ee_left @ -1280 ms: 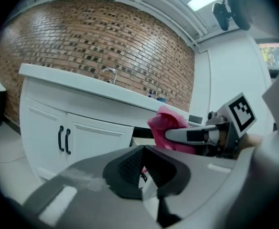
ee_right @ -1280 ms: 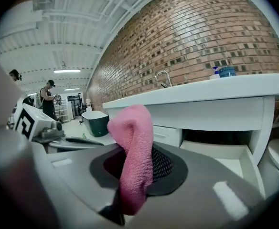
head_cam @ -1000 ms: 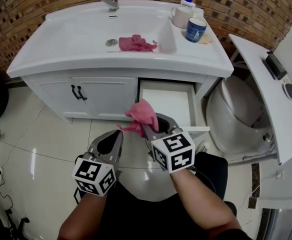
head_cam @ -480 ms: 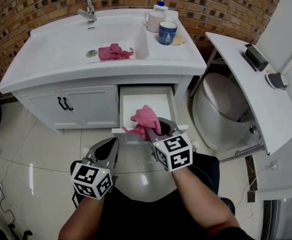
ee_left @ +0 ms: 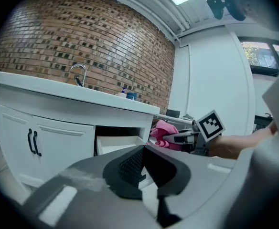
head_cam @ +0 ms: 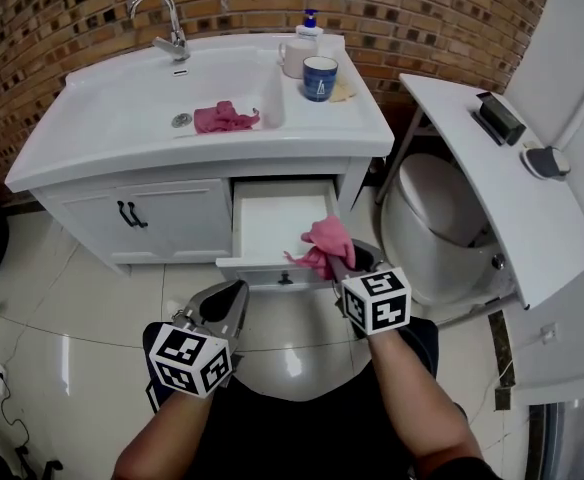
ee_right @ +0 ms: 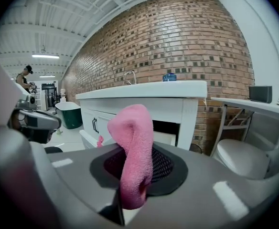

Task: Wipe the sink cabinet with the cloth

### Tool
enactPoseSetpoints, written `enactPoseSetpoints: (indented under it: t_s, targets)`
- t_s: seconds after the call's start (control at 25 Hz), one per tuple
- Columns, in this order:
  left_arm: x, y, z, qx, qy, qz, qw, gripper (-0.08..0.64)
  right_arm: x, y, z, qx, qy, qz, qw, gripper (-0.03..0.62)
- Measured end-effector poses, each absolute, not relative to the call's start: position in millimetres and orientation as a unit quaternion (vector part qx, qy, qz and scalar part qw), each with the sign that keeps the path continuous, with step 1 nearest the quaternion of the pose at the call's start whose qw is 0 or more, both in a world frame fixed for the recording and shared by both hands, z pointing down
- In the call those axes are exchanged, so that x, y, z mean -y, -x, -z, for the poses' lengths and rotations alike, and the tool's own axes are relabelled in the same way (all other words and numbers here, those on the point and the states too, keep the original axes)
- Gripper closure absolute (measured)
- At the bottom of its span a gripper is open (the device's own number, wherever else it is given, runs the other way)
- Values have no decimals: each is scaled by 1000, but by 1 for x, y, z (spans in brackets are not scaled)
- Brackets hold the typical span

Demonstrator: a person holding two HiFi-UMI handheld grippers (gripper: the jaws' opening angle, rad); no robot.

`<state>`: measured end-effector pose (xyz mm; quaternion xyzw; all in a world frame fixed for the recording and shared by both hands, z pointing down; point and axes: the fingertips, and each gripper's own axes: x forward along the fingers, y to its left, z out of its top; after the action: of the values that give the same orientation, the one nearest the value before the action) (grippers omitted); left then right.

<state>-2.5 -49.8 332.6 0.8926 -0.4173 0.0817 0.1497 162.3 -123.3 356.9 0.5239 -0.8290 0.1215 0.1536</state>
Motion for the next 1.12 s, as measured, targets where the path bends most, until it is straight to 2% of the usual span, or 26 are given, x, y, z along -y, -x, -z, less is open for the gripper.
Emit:
enactPoseSetpoints:
  t_s: [0.28, 0.72, 0.84, 1.12]
  targets:
    - [37, -11, -331, 407, -898, -89, 143, 554, 118, -203, -364, 813, -547, -133, 147, 512]
    - [38, -5, -327, 414, -894, -78, 156, 554, 122, -201, -368, 816, -536, -152, 151, 512]
    - [36, -7, -317, 406, -896, -65, 165, 554, 114, -196, -354, 823, -528, -165, 129, 512]
    - [8, 5, -278, 391, -910, -55, 129, 554, 43, -172, -274, 854, -496, -145, 55, 512]
